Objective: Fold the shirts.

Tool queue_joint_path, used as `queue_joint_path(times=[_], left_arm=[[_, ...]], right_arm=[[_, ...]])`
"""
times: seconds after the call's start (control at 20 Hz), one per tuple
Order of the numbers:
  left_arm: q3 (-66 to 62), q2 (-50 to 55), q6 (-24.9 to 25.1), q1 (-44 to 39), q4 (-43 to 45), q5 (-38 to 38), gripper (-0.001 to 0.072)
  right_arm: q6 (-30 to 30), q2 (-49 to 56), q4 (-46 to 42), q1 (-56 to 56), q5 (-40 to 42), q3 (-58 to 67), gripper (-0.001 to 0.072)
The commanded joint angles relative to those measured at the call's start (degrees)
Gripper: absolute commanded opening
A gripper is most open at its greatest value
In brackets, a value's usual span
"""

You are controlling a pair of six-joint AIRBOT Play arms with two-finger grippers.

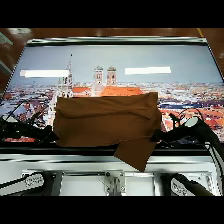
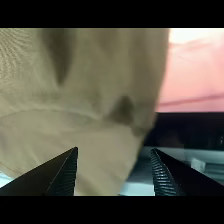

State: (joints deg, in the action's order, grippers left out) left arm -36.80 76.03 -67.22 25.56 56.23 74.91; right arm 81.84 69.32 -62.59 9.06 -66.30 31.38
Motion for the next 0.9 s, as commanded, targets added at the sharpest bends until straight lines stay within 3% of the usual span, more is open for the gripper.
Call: queue_joint_path(times=[0.0, 0.1, 0.2, 0.3, 0.45, 0.85], left_arm=[[0.0, -0.2, 0.3, 0.0, -0.2, 0.2, 0.0045], [0.0, -0.2, 0.8, 0.0, -0.2, 0.3, 0.0045], [0.0, -0.5, 2.1, 0.0, -0.2, 0.3, 0.0045], [-0.1, -2.0, 3.7, 0.0, -0.3, -0.1, 0.0044], [-1.4, -5.9, 10.3, 0.0, -1.5, -0.6, 0.0044], [-8.8, -8.6, 10.7, 0.0, -5.9, -4.4, 0.0044]], right_arm=[[1.7, 3.0, 0.9, -5.0, 1.8, -0.2, 0.0544], [1.9, 2.3, 0.9, -6.1, 1.8, -0.1, 0.0256], [1.9, -0.4, 1.1, -5.9, 1.9, -0.1, 0.0063], [-0.1, -4.7, 1.3, -5.9, 2.1, 0.5, 0.0062], [-1.6, -10.6, 2.2, -6.1, 2.7, 2.4, 0.0061], [-1.5, -12.2, 5.9, -6.1, 10.7, 12.4, 0.0061]])
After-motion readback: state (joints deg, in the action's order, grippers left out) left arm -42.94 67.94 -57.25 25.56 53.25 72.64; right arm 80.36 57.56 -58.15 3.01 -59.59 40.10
